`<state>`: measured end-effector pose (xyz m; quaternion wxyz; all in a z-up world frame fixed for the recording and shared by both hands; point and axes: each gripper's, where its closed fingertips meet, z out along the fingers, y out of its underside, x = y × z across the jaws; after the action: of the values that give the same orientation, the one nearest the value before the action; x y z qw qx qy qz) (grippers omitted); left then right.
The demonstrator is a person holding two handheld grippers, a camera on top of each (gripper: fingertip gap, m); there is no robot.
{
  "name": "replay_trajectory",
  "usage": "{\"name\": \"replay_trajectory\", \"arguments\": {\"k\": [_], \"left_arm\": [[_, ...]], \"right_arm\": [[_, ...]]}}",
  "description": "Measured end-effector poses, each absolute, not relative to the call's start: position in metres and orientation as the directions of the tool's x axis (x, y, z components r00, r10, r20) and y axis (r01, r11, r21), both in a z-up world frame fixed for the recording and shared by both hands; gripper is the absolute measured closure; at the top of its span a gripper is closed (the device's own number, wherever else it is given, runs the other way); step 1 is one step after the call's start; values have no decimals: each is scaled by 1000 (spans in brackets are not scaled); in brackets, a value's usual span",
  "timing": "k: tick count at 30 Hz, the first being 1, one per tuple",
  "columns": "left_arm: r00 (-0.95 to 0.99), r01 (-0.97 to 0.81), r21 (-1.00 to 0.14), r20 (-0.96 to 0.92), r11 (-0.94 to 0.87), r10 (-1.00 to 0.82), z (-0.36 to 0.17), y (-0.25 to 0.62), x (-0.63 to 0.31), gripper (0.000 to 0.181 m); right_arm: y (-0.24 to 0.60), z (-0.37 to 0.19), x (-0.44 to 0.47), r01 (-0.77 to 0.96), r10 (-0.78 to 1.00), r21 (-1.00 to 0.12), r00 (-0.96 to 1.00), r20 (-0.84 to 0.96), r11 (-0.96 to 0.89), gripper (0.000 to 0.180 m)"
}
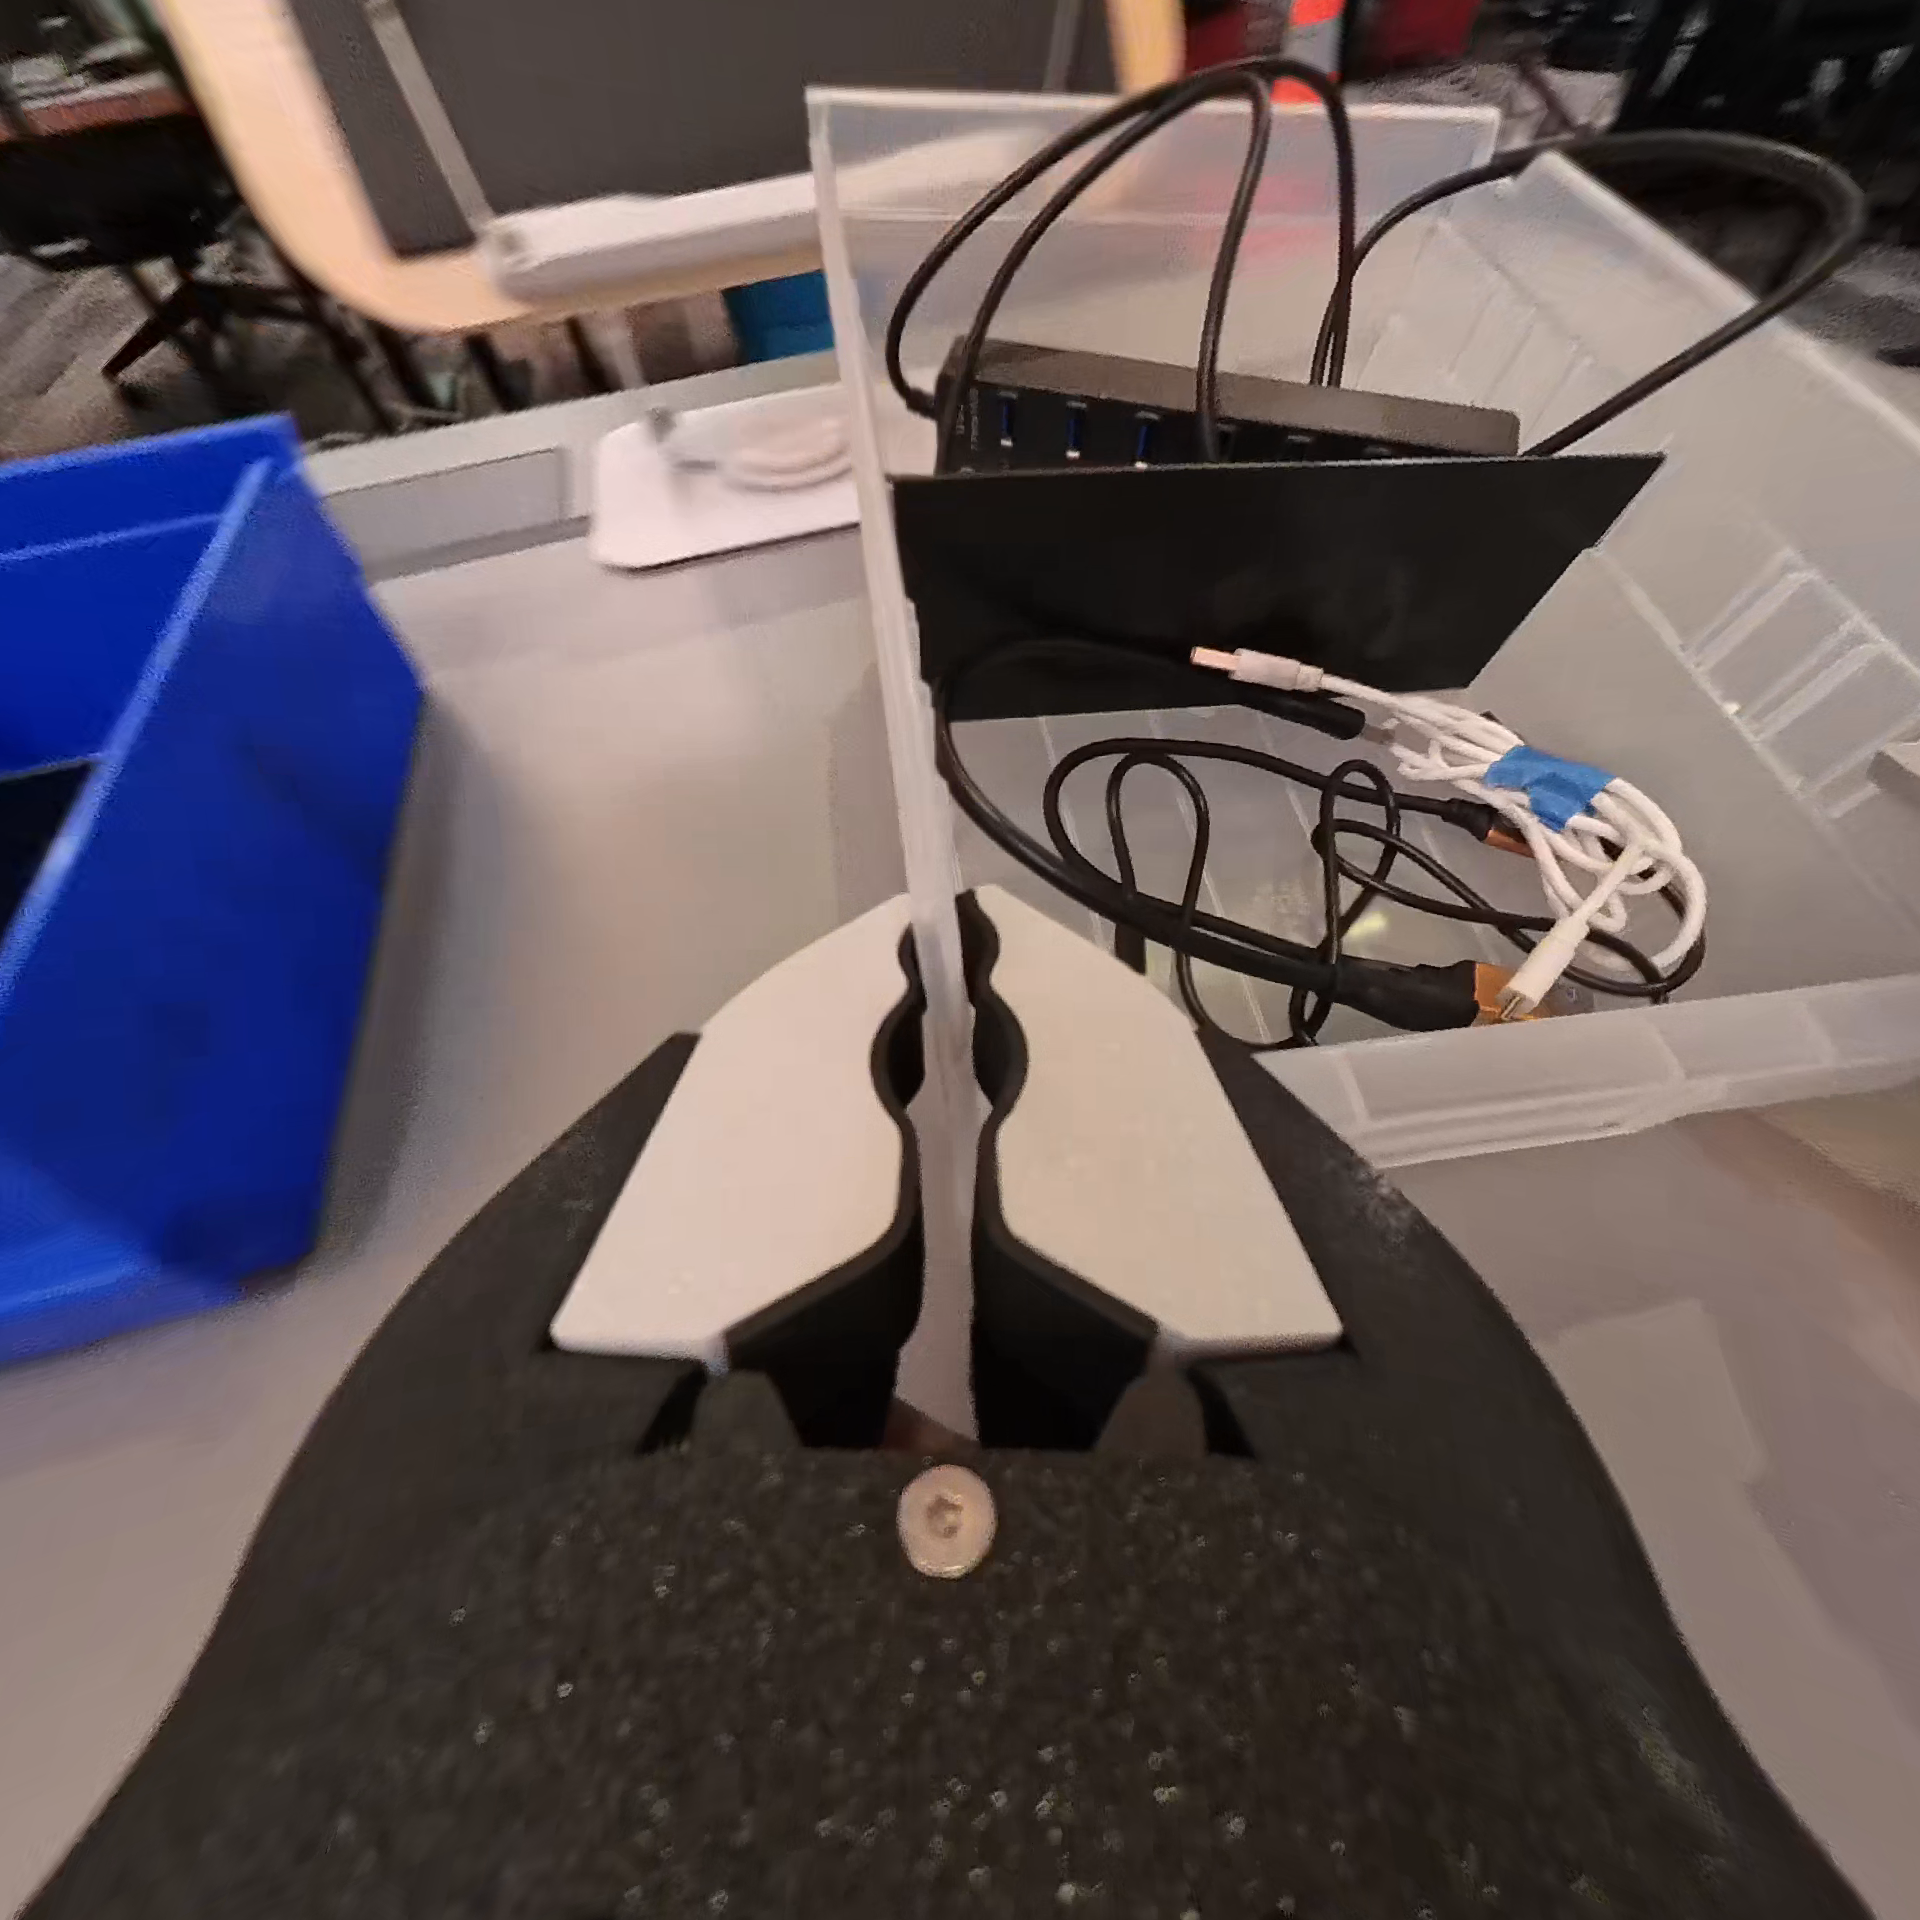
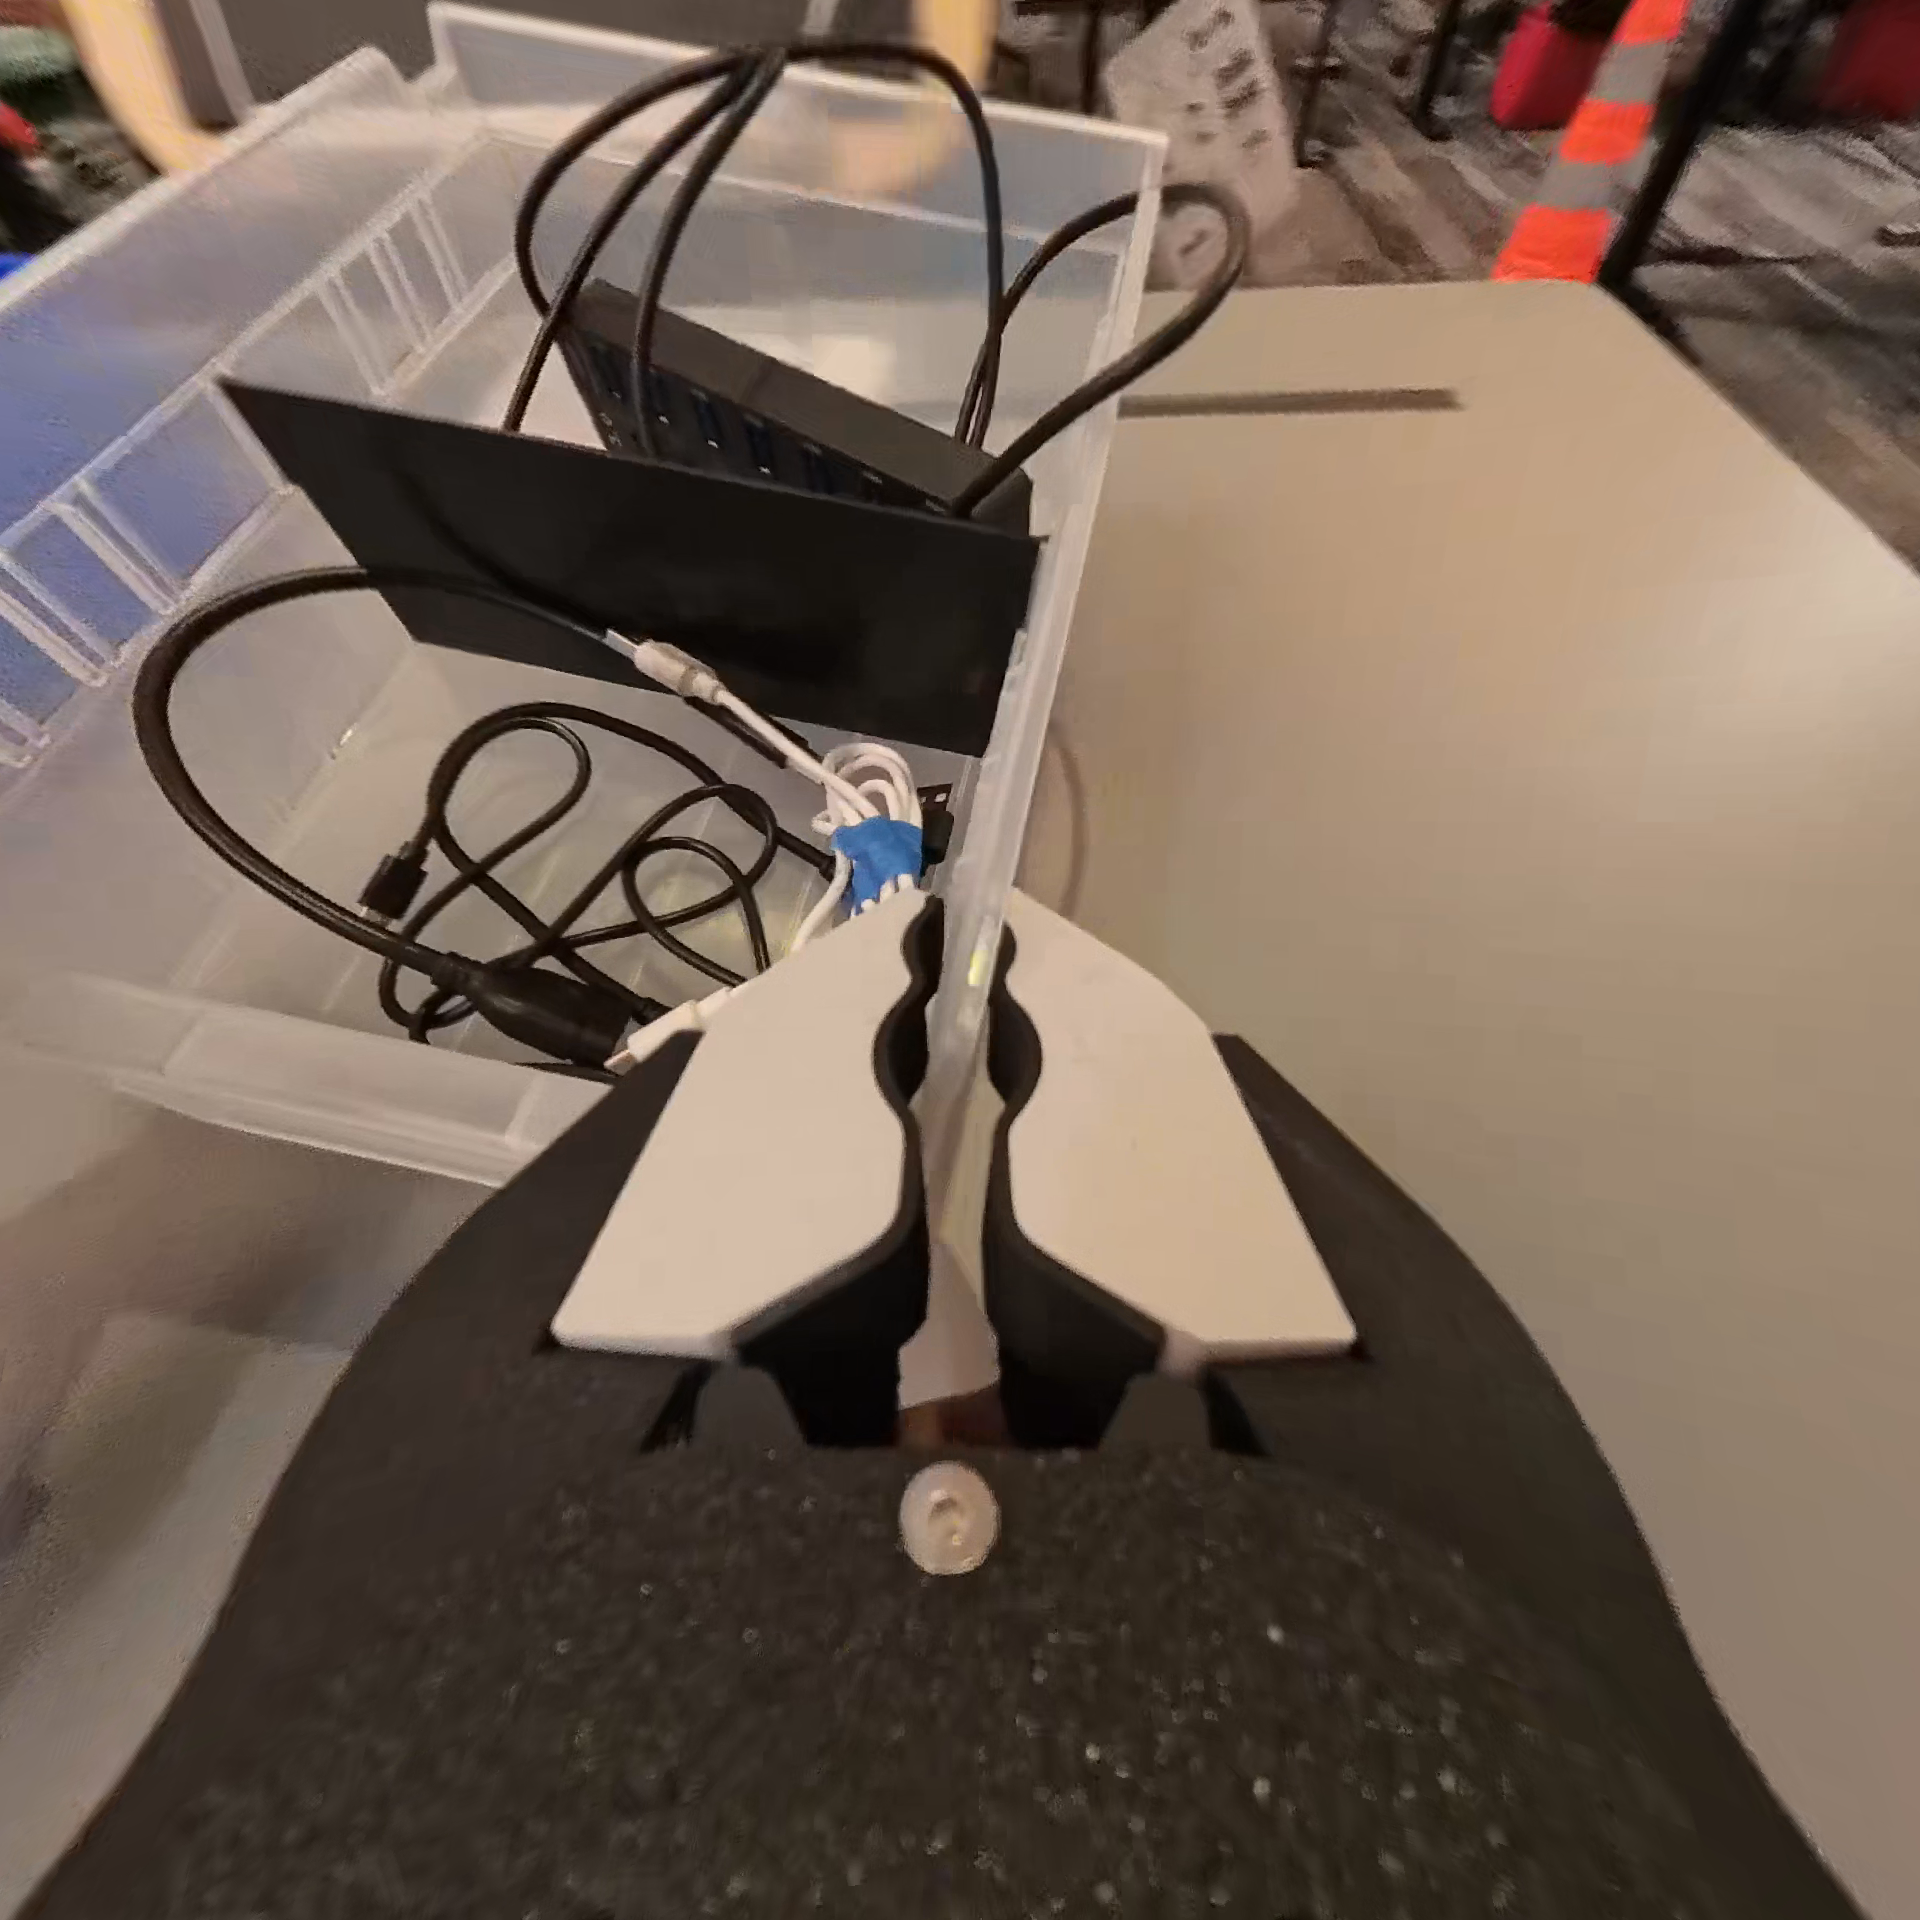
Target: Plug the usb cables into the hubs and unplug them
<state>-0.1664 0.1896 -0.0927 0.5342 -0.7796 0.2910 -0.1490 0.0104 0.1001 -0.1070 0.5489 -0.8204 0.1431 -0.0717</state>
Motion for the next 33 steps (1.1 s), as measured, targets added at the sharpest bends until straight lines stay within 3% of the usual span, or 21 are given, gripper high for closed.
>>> {"name": "replay_trajectory", "arguments": {"k": [7,9,13,15,17,21,24,30,33], "left_arm": [[861,-268,-882,-38,-387,-508,-123,221,-249,176],[849,-269,-869,-11,-415,-528,-135,222,-251,174],[765,-112,-896,198,-429,-613,-105,207,-253,149],[805,-60,-896,217,-440,-552,-92,210,-289,135],[850,0,-897,233,-442,-473,-85,221,-343,137],[952,3,-910,130,-415,-278,-98,269,-480,128],[939,-46,-882,123,-469,-322,-113,305,-522,121],[891,-64,-860,179,-507,-417,-123,370,-508,132],[853,-67,-837,234,-544,-466,-132,381,-494,173]], "right_arm": [[164,-127,-64,-94,-178,-876,984,-9,-473,174],[171,-125,-67,-74,-156,-905,988,-9,-420,174],[162,-121,-65,13,-78,-919,996,48,-394,165],[146,-117,-66,94,-22,-925,994,110,-367,150],[128,-111,-62,160,-9,-934,985,172,-318,149],[113,-92,-82,91,27,-967,996,87,-237,149],[109,-79,-129,65,134,-982,990,41,-178,148],[96,-110,-265,123,467,-949,884,-27,-289,139],[96,-127,-301,199,525,-922,851,-6,-332,138]]}}
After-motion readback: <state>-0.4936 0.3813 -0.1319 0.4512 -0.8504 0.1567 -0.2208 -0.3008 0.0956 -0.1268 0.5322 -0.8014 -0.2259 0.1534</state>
